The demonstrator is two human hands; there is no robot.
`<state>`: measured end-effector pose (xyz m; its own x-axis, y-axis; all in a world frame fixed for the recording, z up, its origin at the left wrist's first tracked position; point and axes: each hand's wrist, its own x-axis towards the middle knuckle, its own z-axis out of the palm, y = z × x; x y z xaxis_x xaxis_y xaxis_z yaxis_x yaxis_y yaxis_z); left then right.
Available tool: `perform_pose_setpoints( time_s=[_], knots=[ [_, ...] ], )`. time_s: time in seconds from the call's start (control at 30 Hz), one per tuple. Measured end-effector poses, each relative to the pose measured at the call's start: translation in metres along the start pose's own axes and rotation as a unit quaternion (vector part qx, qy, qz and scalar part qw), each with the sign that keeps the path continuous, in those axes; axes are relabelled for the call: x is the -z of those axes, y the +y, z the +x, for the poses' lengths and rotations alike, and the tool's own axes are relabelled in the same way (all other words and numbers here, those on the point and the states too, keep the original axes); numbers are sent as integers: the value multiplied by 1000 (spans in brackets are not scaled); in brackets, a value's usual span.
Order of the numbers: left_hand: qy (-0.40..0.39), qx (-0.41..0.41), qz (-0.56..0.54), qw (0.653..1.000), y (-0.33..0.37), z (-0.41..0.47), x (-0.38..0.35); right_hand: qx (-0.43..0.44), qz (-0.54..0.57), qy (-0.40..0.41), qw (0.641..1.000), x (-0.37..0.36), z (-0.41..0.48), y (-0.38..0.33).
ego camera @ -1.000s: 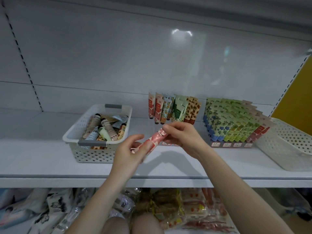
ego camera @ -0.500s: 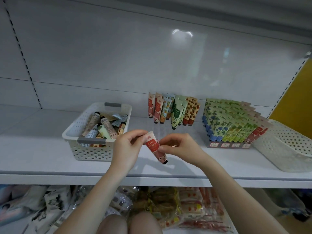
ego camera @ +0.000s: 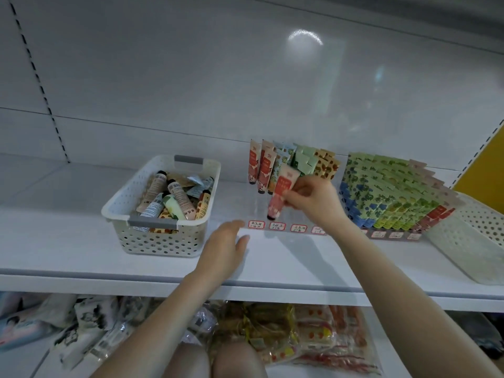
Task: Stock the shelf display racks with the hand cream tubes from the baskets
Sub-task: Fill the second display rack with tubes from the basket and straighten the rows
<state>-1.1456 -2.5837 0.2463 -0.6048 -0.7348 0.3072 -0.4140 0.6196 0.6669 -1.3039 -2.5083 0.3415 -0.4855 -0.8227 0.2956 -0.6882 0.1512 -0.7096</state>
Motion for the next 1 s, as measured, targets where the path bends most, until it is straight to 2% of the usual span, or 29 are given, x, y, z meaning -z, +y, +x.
perform_pose_setpoints(
  time_s=[0.07,0.17,0.3,0.53,1.0],
  knots=[
    [-78,-11,98,992,-13,-2,-8,-2,11,66,998,-6,21,-2],
    [-83,-38,139,986,-27,-4,-14,-2,0,115,993,-24,48,-7],
    [-51,-64,133,988,-31,-7,-16,-35,-12,117,992,-50,75,-9],
    [-25,-59,143,988,-32,-10,-17,-15,-52,124,991,-78,93,9],
    [-31,-50,145,988,-31,-11,-16,6,-118,110,987,-84,96,4]
  ],
)
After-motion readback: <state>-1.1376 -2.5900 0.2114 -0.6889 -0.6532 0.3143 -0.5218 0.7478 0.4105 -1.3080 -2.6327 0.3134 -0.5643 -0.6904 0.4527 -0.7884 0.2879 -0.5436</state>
